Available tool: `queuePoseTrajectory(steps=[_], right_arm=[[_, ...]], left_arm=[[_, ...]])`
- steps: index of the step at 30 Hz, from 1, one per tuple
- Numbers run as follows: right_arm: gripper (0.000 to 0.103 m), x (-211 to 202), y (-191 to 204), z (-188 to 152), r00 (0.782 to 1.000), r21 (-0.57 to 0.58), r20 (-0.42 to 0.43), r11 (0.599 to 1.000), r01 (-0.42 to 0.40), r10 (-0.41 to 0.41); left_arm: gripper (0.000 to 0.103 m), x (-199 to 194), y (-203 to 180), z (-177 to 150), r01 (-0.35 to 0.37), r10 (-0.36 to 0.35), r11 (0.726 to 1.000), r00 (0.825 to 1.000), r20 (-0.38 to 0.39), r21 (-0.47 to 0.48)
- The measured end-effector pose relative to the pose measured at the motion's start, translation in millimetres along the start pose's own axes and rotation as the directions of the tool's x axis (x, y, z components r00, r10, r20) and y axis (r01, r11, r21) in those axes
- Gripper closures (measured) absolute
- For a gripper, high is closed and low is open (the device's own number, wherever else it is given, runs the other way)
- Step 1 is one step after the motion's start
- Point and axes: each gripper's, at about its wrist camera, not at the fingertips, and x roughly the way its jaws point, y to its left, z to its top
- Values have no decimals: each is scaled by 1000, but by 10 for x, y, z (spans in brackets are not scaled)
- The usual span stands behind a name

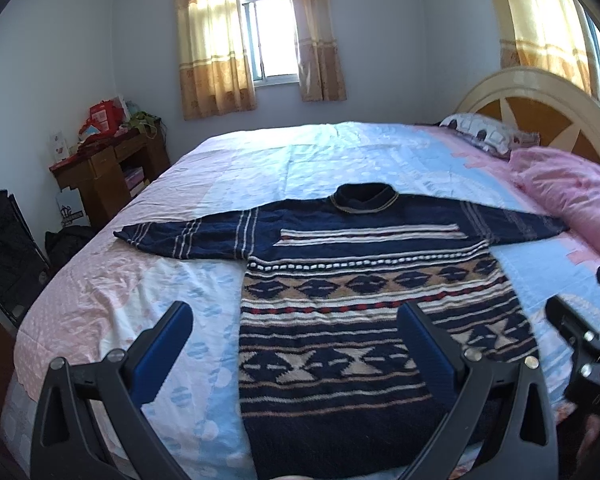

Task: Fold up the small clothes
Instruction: 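Move the right tool to the sleeve cuff beside the pink pillow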

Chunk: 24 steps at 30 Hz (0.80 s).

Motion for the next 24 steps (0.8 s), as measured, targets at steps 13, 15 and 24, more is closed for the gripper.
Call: queuePoseTrajectory(steps=[13,15,24], right_arm=[[1,1083,-520,11,985,4,-143,995,96,-94],[1,1243,-641,36,981,14,-158,994,111,-108],[1,1782,-1046,170,965,-10,-178,981,195,-194]], left_arm=[[0,860,-124,197,-44,54,995,992,-116,84],[0,1015,-150,249,-53,63,995,990,-127,86],[0,1510,-327,526,-78,90,992,988,-126,96]])
